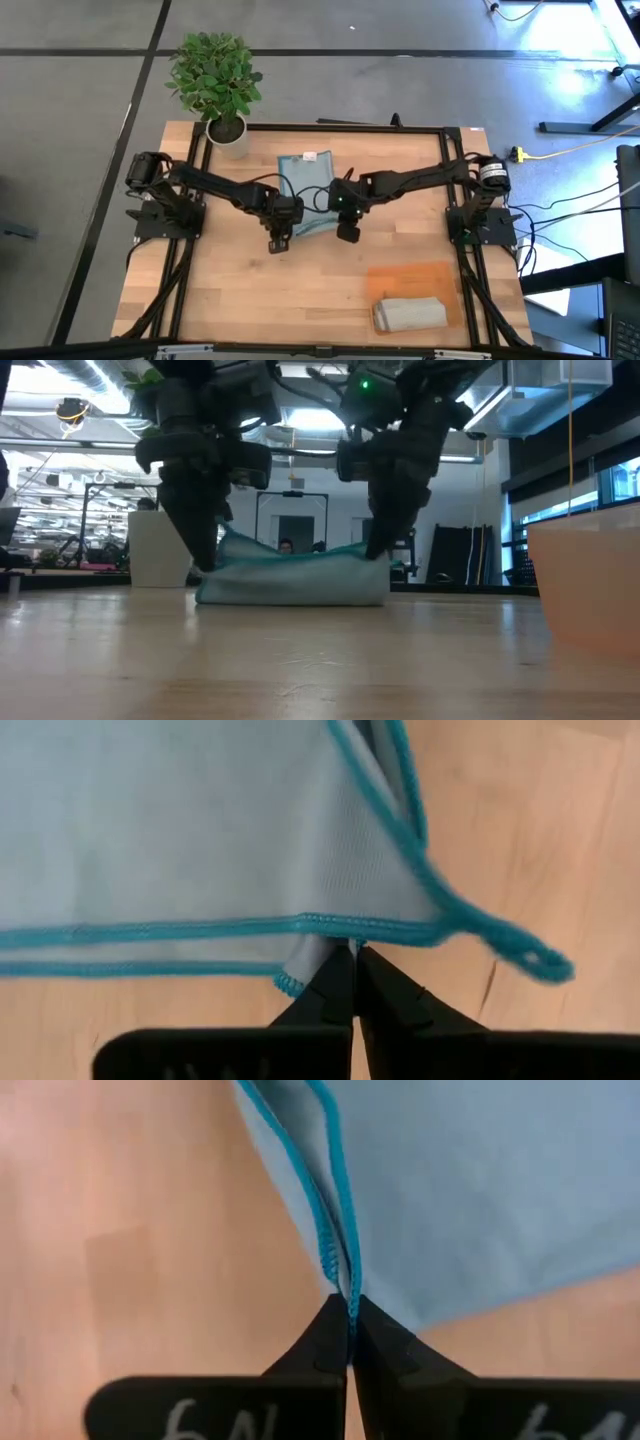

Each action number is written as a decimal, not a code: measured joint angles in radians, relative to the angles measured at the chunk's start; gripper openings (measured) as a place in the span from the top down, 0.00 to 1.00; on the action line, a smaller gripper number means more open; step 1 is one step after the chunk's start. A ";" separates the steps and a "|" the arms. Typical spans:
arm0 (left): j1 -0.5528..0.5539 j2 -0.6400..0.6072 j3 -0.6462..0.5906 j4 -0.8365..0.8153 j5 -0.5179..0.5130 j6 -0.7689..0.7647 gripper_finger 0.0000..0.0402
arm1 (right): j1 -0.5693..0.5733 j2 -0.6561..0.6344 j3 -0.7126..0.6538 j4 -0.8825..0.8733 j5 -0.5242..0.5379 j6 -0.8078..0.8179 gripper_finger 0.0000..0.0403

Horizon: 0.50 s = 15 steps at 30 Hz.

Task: Roll microfiber towels into tight, uniform cylinder then place into a basket
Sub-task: Roll the light blue microfiber towel

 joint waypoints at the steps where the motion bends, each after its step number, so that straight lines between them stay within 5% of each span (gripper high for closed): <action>1: 0.005 0.000 0.004 -0.011 0.000 -0.018 1.00 | -0.009 0.000 0.000 -0.010 0.000 0.019 0.99; 15: 0.041 -0.002 0.011 -0.072 0.001 -0.132 1.00 | -0.064 0.018 0.002 0.003 0.002 -0.030 0.98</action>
